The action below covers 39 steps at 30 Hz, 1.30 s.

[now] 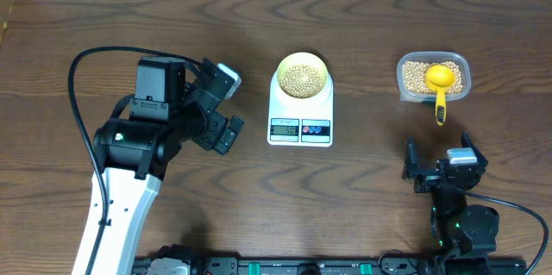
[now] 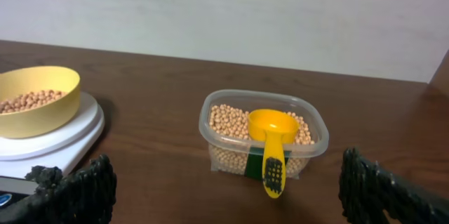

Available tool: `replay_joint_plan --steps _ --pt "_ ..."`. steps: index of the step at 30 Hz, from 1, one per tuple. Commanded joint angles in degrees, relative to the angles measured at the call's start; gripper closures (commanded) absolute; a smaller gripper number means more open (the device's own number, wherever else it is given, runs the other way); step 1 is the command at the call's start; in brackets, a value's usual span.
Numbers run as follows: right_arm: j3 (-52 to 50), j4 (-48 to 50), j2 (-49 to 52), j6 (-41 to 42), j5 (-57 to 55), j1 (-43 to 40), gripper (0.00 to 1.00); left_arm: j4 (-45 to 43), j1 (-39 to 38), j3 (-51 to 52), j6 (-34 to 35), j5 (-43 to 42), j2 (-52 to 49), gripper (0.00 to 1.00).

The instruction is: Scoop item into bowl and weigh 50g on scale

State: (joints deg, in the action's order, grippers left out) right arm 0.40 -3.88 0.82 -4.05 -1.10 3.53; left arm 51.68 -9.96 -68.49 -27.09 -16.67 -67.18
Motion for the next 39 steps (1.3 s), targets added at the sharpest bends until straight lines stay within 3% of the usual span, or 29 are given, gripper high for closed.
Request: replay_joint_plan --steps 1,39 --pt "-0.09 -0.26 -0.55 -0.76 -0.48 0.22 0.01 0.15 0.24 0.02 -0.74 -0.85 -0.17 0.03" --pt "-0.09 -0.26 -0.55 -0.74 0.37 0.22 0.01 0.15 0.24 0.02 -0.74 -0.85 -0.17 0.02"
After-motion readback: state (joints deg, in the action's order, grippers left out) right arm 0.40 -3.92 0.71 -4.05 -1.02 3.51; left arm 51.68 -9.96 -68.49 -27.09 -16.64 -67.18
